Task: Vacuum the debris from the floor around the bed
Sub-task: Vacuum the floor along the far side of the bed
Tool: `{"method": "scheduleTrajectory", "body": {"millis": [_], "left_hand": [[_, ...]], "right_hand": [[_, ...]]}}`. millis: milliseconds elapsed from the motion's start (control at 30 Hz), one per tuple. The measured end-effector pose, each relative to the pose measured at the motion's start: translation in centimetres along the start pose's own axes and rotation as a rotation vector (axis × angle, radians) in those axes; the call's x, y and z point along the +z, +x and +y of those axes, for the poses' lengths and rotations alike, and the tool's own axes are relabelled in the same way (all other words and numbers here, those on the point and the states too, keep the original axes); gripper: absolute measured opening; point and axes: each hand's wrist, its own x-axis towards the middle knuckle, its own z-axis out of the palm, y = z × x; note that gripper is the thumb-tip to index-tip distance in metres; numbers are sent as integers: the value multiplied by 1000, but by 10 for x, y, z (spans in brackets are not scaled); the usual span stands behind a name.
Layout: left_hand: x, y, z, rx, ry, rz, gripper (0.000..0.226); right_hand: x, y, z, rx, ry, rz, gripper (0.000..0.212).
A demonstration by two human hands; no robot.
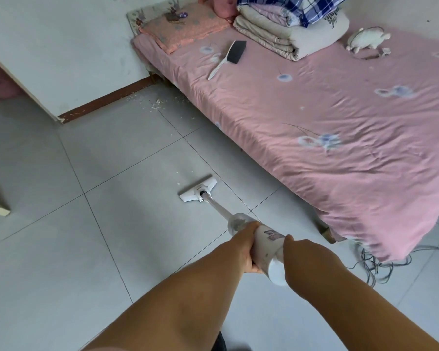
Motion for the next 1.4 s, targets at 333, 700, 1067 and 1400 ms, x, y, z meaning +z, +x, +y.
{"method": "scheduleTrajectory", "body": {"millis": [333, 700, 1067, 1400], "left_hand": [[-41, 8, 63, 20, -8, 4, 49], [-77, 24, 136, 16, -26, 41, 53], [-103, 26, 179, 2, -2, 88, 51], [-85, 13, 96, -59, 89, 90, 55]], "right_hand": [[-25, 51, -60, 38, 8, -12, 55], [-59, 81, -108, -84, -70, 86, 76], [-80, 112, -150, 9, 36, -70, 76], [-34, 45, -107, 55, 43, -102, 75]]}}
